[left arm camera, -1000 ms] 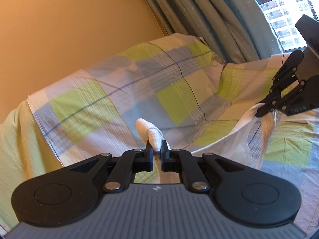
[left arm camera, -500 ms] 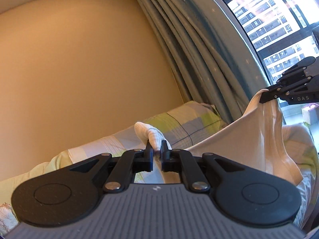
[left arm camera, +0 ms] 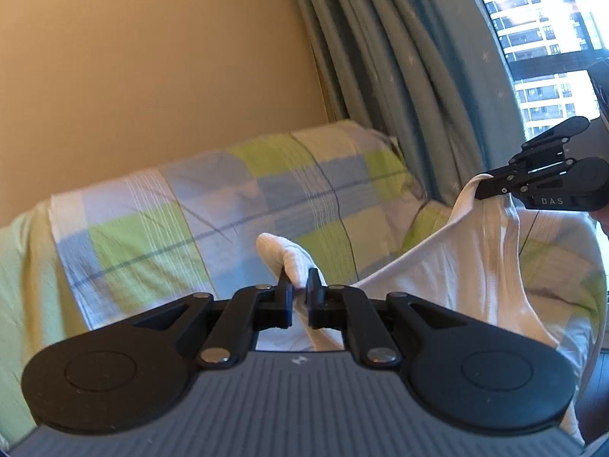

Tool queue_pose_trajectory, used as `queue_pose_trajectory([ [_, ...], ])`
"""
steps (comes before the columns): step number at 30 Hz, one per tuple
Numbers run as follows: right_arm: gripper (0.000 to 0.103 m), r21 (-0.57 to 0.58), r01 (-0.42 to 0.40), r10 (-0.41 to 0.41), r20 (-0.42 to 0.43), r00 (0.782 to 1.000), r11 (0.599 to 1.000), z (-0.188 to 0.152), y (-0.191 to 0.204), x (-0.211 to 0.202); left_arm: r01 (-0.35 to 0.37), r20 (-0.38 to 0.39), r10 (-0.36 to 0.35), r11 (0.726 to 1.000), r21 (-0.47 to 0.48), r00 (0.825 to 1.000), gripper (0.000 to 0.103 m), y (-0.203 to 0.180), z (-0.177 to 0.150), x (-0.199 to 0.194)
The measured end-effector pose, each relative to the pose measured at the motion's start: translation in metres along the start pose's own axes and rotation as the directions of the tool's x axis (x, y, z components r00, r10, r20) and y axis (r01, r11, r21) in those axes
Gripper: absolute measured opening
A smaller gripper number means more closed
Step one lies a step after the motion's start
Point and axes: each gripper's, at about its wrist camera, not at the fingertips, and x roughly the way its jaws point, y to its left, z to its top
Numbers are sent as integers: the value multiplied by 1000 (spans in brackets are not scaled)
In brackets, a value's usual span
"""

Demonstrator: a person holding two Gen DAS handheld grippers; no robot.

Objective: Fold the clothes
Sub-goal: 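Lower the tank top onto the sheet and open both grippers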

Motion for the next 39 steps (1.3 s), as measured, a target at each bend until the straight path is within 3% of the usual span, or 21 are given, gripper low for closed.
queue_pose_trajectory([
  [3, 3, 22, -18, 20, -83, 996, 1000, -36, -1, 81, 4, -84, -7, 999, -43, 996, 6, 0, -35, 83],
  [5, 5, 26, -14, 17, -148, 989, 1000, -67, 2, 132, -4, -139, -6, 997, -74, 990, 13, 1, -64, 135],
  [6, 5, 22, -14, 17, -181, 983, 1000, -83, 3, 155, -10, -168, -5, 996, -92, 986, 23, 3, -80, 159],
  [7, 8, 13, -23, 26, -215, 976, 1000, -100, 6, 177, -17, -202, -8, 992, -121, 979, 41, 6, -96, 177],
  [8, 17, 6, -31, 31, -247, 969, 1000, -115, 9, 197, -23, -228, -11, 989, -148, 974, 43, 10, -109, 191],
  [10, 23, 9, -33, 34, -294, 955, 999, -141, 12, 223, -27, -255, -21, 982, -185, 967, 43, 17, -130, 203],
  [13, 28, 98, -13, 40, -285, 958, 995, -161, 4, 226, -16, -268, -37, 981, -193, 963, 43, 25, -152, 196],
  [16, 41, 198, 27, 32, -291, 956, 980, -176, -11, 213, -8, -319, -59, 979, -205, 946, 43, 29, -176, 181],
  [19, 42, 311, 26, 71, -298, 952, 950, -187, -25, 203, 18, -363, -91, 979, -201, 927, 43, 26, -193, 169],
  [25, 52, 537, -99, 258, -230, 938, 838, -191, -46, 200, 84, -380, -142, 983, -166, 914, 43, 16, -201, 167],
  [27, 56, 583, -110, 281, -211, 936, 805, -194, -51, 199, 95, -377, -150, 982, -161, 914, 40, 16, -200, 173],
  [29, 56, 582, -95, 279, -234, 931, 807, -196, -52, 200, 107, -368, -154, 984, -145, 917, 39, 15, -196, 181],
  [32, 56, 501, -53, 243, -322, 915, 864, -206, -47, 208, 120, -351, -143, 989, -86, 925, 35, 14, -192, 196],
  [36, 54, 481, -36, 241, -372, 896, 876, -227, -47, 225, 123, -336, -116, 992, -1, 935, 30, 16, -192, 225],
  [39, 54, 498, -47, 264, -376, 888, 866, -241, -49, 240, 153, -335, -138, 988, 19, 932, 30, 17, -195, 253],
])
